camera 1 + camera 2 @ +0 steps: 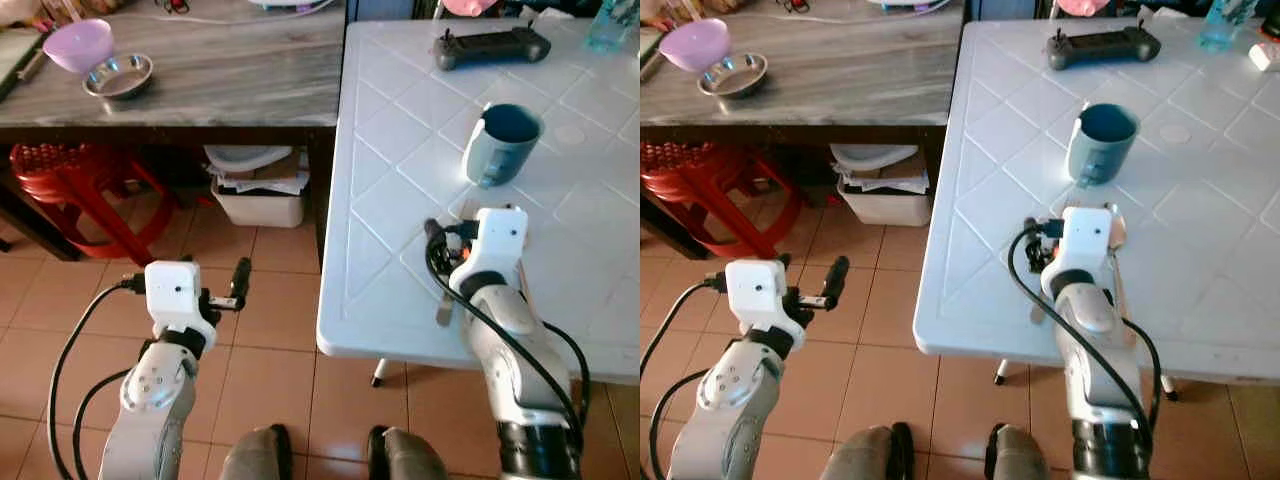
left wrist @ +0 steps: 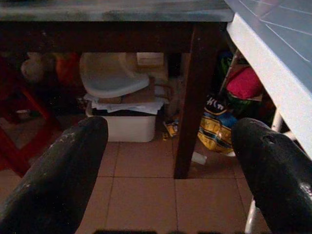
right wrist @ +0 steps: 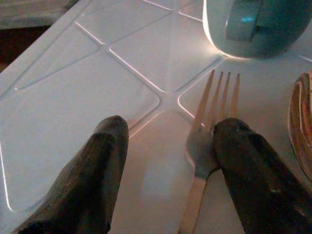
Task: Setting the table
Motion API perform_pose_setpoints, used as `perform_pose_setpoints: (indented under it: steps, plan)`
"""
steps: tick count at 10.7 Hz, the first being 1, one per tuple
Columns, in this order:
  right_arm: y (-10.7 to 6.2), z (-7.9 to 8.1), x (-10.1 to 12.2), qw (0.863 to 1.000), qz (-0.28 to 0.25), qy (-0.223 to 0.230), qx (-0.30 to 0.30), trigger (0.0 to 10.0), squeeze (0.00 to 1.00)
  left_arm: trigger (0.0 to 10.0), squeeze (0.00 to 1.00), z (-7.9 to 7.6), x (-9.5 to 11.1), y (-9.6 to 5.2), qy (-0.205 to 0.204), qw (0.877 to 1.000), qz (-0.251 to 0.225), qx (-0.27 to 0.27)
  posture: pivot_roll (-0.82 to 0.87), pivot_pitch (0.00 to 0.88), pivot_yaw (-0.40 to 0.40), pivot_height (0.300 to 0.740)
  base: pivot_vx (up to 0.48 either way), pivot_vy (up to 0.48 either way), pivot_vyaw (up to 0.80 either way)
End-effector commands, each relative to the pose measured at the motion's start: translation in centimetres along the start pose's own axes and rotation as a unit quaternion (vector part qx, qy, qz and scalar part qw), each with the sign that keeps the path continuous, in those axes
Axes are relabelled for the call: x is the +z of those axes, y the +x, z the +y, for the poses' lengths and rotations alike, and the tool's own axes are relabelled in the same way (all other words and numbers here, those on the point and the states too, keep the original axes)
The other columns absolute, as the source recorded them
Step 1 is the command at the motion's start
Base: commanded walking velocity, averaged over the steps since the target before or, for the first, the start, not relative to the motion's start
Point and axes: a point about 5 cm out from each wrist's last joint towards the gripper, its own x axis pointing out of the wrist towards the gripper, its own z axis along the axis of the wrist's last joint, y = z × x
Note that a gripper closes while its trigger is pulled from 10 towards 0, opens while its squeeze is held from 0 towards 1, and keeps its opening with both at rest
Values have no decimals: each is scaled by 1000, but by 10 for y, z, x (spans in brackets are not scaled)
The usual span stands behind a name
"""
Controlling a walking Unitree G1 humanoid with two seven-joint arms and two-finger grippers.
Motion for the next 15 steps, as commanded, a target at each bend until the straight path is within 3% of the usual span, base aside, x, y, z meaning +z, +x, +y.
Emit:
perform_pose_setpoints:
  steps: [1,3,7,11,13,15]
  plan:
    - [-5,0,-19,999,53,10,-8,10000,0,10000,0,1,-1,-2,2,1000,6,-3,43,207,94,740,0,0,0]
    - [-11,4,-21,997,76,19,-16,10000,0,10000,0,-2,-2,-2,-3,1000,8,-14,39,211,93,740,0,0,0]
    - [-13,3,14,999,-19,20,-25,10000,0,10000,0,-2,0,-1,-5,1000,6,-14,35,215,89,740,0,0,0]
    - [-31,10,26,999,-38,26,-12,10000,0,10000,0,-6,0,3,-13,999,5,-29,12,216,93,740,0,0,0]
    - [-34,7,19,1000,-7,26,-9,10000,0,10000,0,-8,0,5,-16,999,5,-37,3,211,91,740,0,0,0]
    - [-27,10,0,998,51,32,9,10000,0,10000,0,-9,0,8,-16,999,5,-41,3,203,89,740,0,0,0]
